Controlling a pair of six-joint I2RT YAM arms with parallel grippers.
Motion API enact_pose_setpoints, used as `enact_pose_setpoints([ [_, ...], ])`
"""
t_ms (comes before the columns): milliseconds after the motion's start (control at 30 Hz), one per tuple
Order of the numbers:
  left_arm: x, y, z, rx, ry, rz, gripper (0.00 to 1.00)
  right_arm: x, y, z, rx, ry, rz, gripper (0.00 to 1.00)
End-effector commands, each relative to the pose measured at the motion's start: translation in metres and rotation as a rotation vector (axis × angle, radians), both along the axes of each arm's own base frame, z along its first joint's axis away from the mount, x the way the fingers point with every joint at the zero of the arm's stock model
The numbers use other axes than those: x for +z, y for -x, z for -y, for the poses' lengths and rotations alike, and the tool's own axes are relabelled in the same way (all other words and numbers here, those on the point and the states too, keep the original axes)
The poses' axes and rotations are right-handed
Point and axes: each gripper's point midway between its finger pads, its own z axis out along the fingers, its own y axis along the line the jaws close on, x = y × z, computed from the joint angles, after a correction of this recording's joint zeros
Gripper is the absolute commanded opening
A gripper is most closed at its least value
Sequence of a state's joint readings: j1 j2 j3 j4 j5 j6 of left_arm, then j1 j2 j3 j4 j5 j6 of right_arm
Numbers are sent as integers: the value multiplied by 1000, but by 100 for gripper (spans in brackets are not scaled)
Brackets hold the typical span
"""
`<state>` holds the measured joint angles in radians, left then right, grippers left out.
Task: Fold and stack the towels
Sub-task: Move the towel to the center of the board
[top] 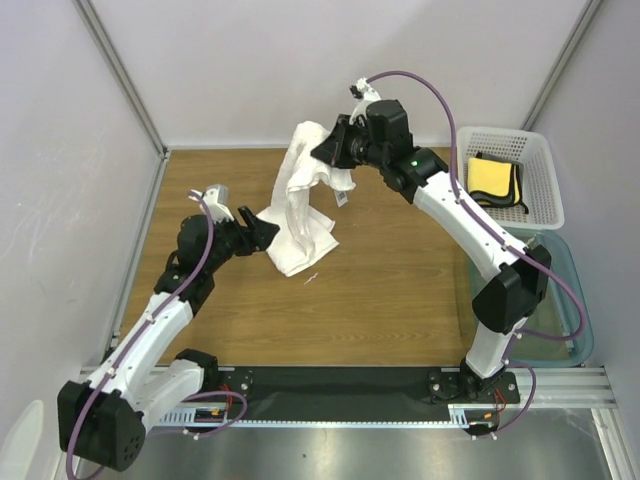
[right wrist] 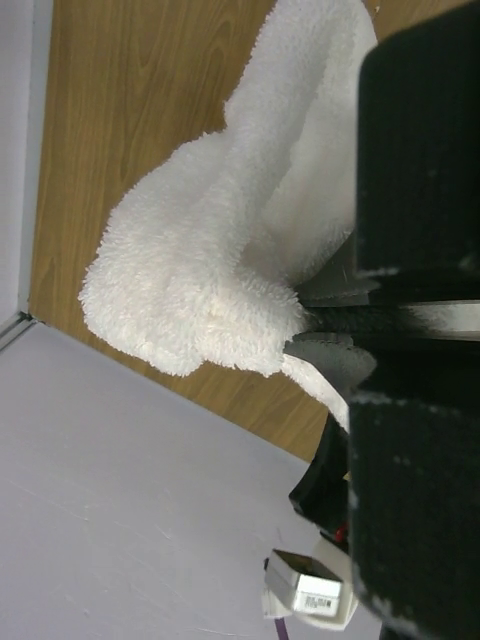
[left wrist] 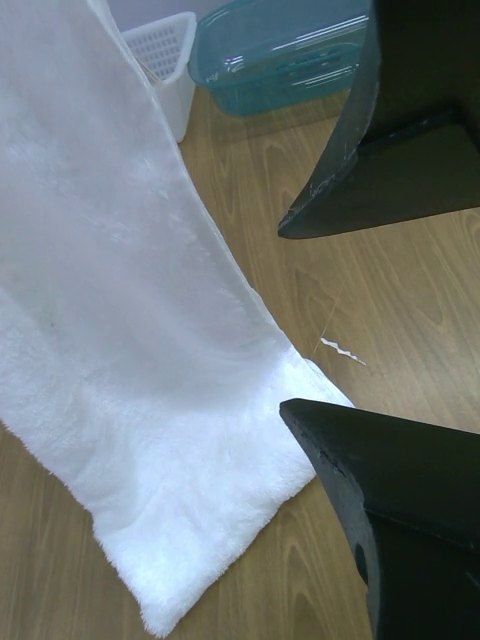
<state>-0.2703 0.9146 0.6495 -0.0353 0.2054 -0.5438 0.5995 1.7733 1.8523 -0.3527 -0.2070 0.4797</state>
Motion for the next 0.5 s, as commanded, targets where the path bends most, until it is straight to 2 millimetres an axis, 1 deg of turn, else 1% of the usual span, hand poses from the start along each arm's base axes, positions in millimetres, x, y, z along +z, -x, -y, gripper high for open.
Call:
enact_pose_setpoints([
  [0, 14, -11, 11, -15, 51, 87, 71, 59, 7, 13, 22, -114, 103, 0],
  [33, 9, -13, 15, -23, 46, 81, 70, 58, 7, 14, 24, -109, 104, 0],
  [100, 7, -15, 19, -35, 37, 89, 69, 59, 6, 17, 26, -108, 102, 0],
  [167, 8, -15, 31, -58, 25, 112, 69, 59, 5, 21, 23, -106, 100, 0],
  [200, 6, -19, 31, -41, -8, 131, 69, 59, 4, 24, 20, -105, 101, 0],
  [233, 3, -16, 40, -58, -26, 135, 69, 60, 3, 26, 17, -107, 102, 0],
  [300, -10, -23, 40, -26, -84, 121, 67, 61, 3, 31, 19, -109, 100, 0],
  [333, -13, -24, 46, -35, -92, 114, 66, 60, 3, 33, 18, -109, 98, 0],
  [367, -17, -27, 46, -26, -101, 104, 64, 61, 4, 34, 19, -112, 99, 0],
  [400, -29, -34, 44, 0, -121, 76, 58, 63, 6, 35, 25, -115, 103, 0],
  [467, -31, -45, 39, 53, -141, 73, 51, 61, 5, 39, 21, -108, 100, 0],
])
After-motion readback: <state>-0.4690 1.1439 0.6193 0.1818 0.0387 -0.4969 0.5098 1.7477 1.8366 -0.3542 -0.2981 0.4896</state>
